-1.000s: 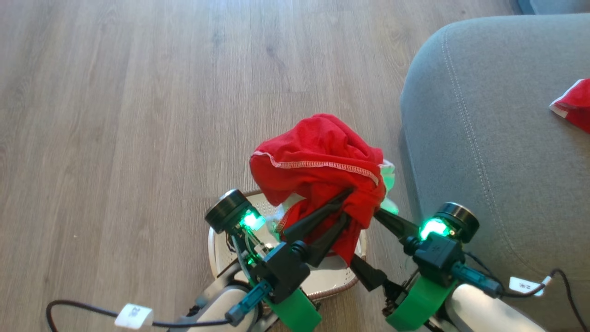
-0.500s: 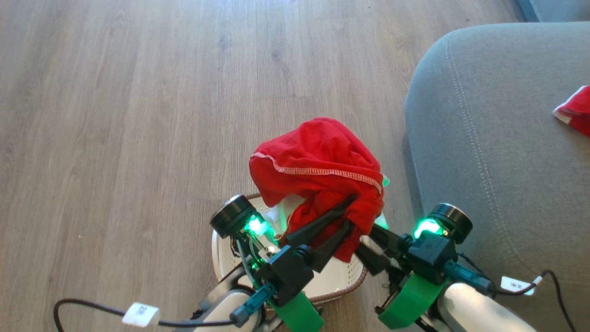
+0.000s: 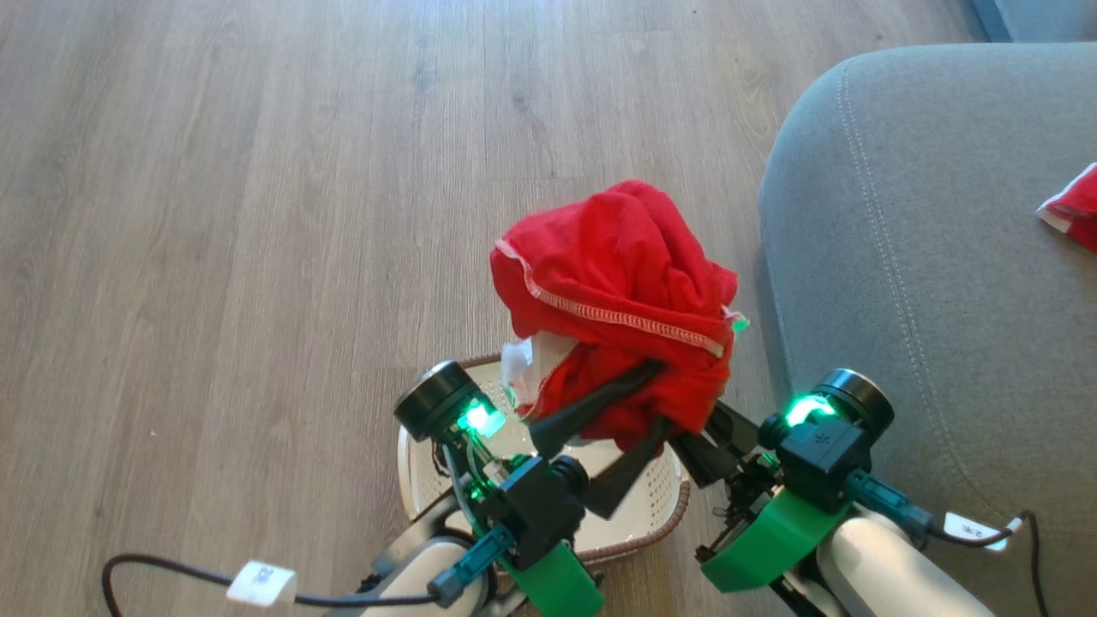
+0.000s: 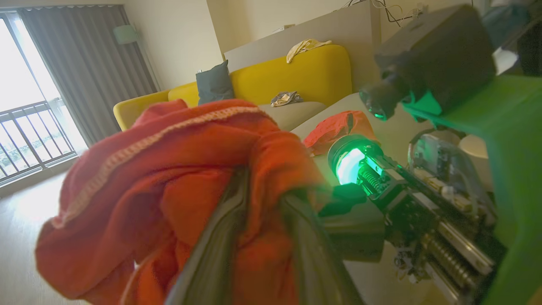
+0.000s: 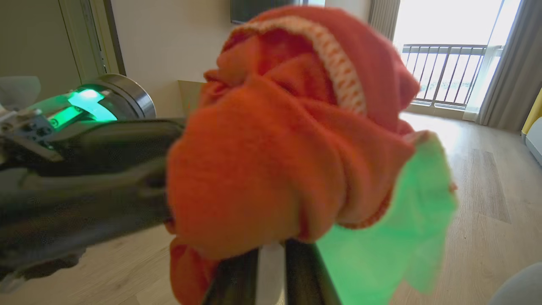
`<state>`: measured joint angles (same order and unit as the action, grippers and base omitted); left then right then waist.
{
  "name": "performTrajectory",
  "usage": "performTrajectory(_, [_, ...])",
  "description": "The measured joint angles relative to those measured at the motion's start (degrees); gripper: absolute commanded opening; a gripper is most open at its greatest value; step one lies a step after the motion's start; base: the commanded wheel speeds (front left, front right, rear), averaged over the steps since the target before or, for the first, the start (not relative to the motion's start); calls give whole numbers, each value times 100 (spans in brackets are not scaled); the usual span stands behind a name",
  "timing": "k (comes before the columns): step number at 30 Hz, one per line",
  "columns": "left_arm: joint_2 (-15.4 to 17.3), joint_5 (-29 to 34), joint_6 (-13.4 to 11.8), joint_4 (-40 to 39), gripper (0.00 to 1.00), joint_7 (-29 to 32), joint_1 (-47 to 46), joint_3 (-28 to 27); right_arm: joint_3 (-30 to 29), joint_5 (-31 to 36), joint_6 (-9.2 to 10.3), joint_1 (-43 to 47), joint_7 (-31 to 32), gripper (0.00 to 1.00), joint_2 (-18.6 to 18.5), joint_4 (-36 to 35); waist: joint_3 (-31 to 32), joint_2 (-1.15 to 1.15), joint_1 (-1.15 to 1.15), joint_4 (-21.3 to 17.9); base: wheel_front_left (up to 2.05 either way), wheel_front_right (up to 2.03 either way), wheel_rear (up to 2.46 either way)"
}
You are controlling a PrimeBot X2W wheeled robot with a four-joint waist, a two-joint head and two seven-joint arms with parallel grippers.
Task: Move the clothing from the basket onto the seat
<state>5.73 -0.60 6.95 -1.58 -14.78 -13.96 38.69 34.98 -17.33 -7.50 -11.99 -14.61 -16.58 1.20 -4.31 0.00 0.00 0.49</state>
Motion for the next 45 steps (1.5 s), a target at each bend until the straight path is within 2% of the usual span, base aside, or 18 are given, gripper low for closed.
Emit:
performTrajectory(1, [0, 0, 0, 0, 67, 0, 0, 2, -14, 33, 0, 0, 0, 0, 15, -19, -1, 0, 0, 2, 0, 0, 0])
performTrajectory(2, [0, 0, 0, 0, 83, 0, 0, 3, -29, 65, 0, 0, 0, 0, 21, -34, -3, 0, 0, 3, 0, 0, 0])
performTrajectory(3, [0, 0, 1, -1, 95, 0, 0, 2, -68, 110, 0, 1, 0, 0, 29, -46, -6, 0, 0, 3, 0, 0, 0])
performTrajectory(4, [0, 0, 1, -4, 100, 0, 0, 2, -121, 163, 0, 2, 1, 0, 37, -70, -8, 0, 0, 3, 0, 0, 0])
performTrajectory(22, [-9, 8, -68, -26, 100, -16, -1, -158, -1000, 737, 0, 122, 0, 0, 372, -553, -51, 0, 0, -38, 0, 0, 0])
performTrajectory(35, [13, 9, -167, -1, 100, -16, 18, -166, -1789, 605, 0, 455, 0, 0, 719, -776, 31, 0, 0, -65, 0, 0, 0])
performTrajectory(45, [64, 9, -210, 102, 100, -16, 141, -176, -2563, 547, 0, 708, 0, 0, 806, -865, -6, 0, 0, -130, 0, 0, 0])
